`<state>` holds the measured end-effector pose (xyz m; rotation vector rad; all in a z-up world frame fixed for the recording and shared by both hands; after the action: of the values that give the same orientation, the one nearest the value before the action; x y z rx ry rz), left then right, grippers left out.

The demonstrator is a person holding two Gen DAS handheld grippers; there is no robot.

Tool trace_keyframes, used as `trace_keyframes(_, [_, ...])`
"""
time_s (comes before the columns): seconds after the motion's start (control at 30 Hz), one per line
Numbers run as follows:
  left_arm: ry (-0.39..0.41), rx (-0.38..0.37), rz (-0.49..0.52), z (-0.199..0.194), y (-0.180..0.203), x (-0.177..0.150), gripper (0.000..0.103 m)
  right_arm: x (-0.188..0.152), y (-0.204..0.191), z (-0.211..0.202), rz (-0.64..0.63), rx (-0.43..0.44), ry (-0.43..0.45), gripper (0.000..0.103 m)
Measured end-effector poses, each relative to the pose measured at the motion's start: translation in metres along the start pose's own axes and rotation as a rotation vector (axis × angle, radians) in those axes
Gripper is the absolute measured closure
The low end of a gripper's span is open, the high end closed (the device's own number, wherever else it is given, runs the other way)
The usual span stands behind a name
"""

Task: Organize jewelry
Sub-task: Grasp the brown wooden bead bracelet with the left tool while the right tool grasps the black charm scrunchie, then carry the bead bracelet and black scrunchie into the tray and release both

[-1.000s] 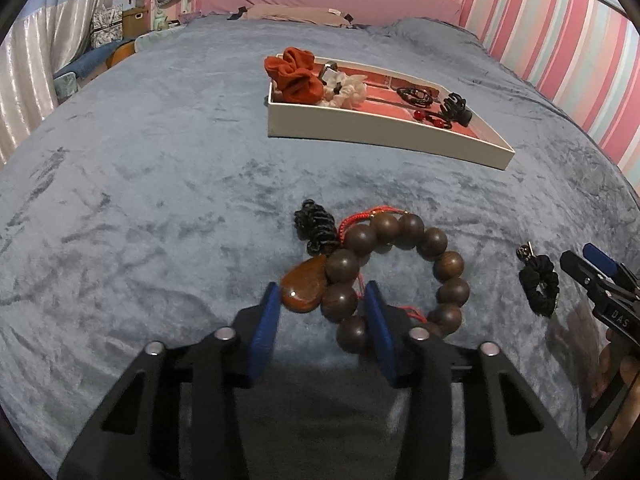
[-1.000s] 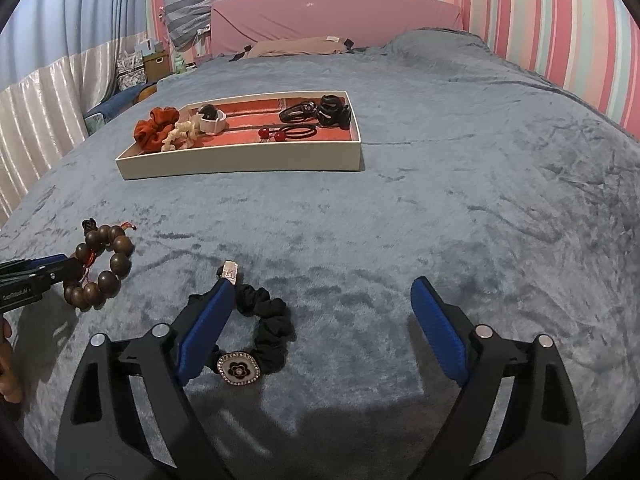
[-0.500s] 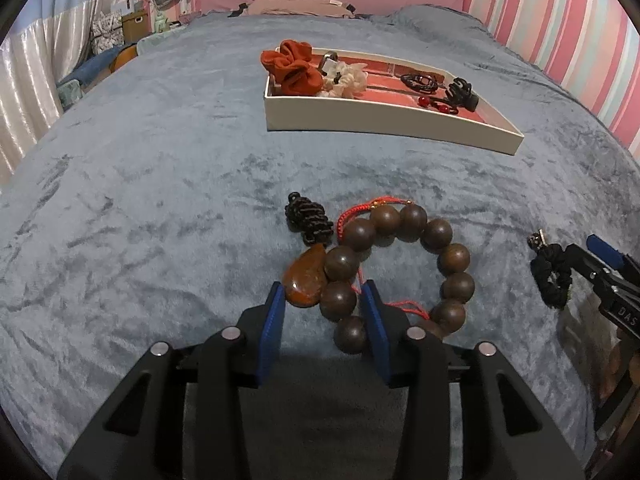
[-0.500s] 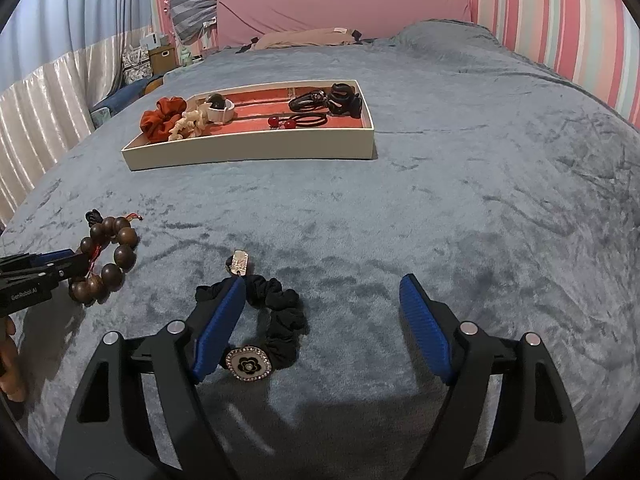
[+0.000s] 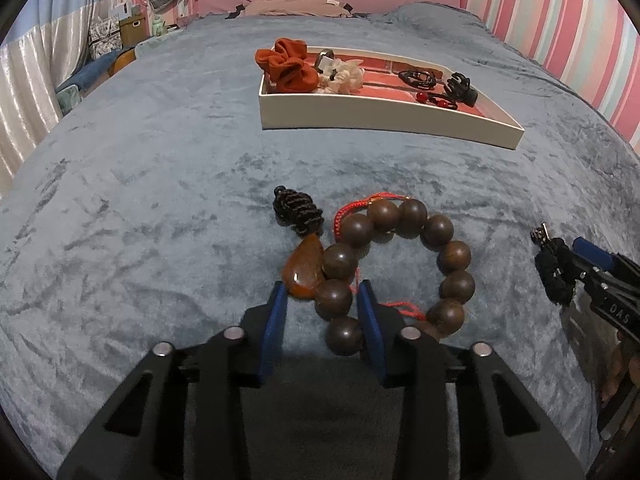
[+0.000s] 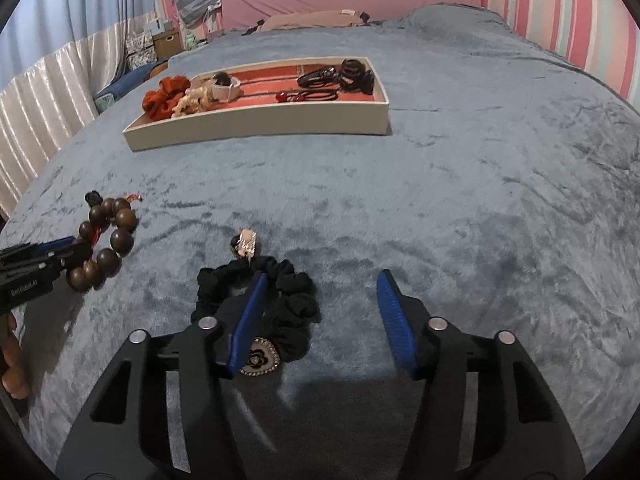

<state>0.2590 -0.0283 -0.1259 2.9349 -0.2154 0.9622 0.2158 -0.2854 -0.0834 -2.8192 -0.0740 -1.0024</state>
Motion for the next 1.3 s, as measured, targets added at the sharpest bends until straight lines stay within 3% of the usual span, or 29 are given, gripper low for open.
trace_keyframes(0.07, [-0.009,-0.017,-0.016,0.001,-0.003,0.0,0.082,-0.001,-0.005,0.004,-0.021,-0.002,-0.019,0.066])
trace_keyframes(0.1, [-0.011,-0.026,-0.021,0.001,-0.004,0.0,0.083,-0.001,-0.006,0.005,-0.031,-0.001,-0.023,0.08])
trace_keyframes(0.2, [-0.006,-0.029,-0.015,0.0,-0.004,0.0,0.083,-0.001,-0.01,0.008,-0.042,0.009,-0.029,0.088])
trace_keyframes(0.57, [0.038,0.024,-0.085,-0.011,-0.038,0.005,0.083,0.003,-0.004,0.002,-0.003,0.038,-0.002,0.09])
trace_keyframes(0.73, [0.039,0.041,-0.154,-0.011,-0.069,0.01,0.084,0.012,-0.006,-0.009,-0.016,0.03,0.06,0.09])
trace_keyframes(1.3, [0.246,0.033,-0.049,-0.063,-0.063,0.076,0.084,0.081,-0.011,-0.025,-0.053,0.044,0.194,0.091])
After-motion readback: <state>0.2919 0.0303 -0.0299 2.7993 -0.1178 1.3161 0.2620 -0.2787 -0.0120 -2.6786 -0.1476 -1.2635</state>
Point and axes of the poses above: each gripper's, at about its wrist camera, not at the fingertips, and z roughly the way its jaws point, y to its right, x to its top, the point moved 3 cm from there along z, roughly the way its jaws point, and after that the axes turned 6 degrees about x, right-handed, at the moved point
